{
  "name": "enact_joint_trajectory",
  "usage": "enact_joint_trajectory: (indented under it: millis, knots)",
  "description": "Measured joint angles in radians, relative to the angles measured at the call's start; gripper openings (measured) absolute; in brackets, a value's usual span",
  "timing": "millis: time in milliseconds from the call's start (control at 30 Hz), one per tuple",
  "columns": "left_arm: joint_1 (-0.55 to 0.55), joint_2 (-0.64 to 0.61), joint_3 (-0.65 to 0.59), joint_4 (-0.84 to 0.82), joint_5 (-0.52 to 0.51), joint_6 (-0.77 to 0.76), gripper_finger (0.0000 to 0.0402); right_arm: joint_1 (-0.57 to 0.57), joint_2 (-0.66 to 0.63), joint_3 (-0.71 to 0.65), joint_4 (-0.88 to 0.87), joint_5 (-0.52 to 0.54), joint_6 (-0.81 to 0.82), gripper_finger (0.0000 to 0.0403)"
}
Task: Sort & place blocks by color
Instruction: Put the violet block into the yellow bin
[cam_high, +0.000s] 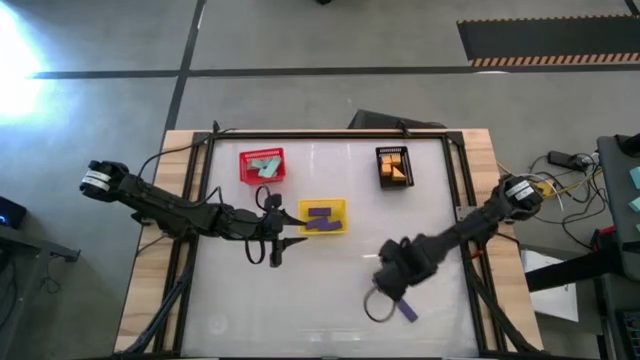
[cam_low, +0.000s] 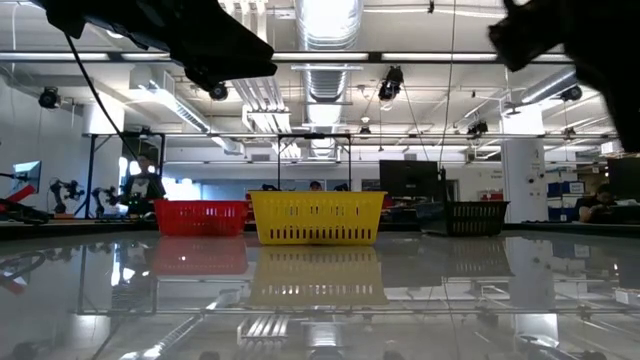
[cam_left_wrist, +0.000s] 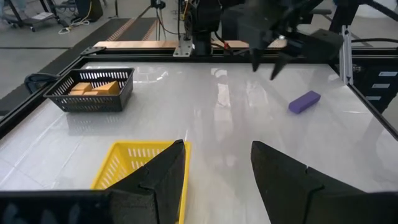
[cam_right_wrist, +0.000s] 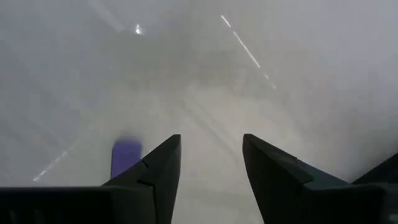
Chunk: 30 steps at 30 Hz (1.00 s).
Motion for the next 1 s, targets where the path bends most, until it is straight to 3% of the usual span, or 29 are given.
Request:
enact_joint_trajectory:
  millis: [267, 600, 1000]
  knots:
    - [0.0, 0.0, 0.0, 0.0, 0.0, 0.003, 0.0169, 0.13, 0.0, -0.086, 0.158, -0.021, 0.19, 0.0206]
    - [0.0, 0.0, 0.0, 0.0, 0.0, 0.009, 0.0169, 0.198, 0.0, -0.175, 0.425, -0.104, 0.326, 0.0232]
    - [0.001, 0.0, 0.0, 0.005, 0.0, 0.043, 0.0169, 0.202, 0.017, -0.198, 0.432, -0.046, 0.368, 0.024]
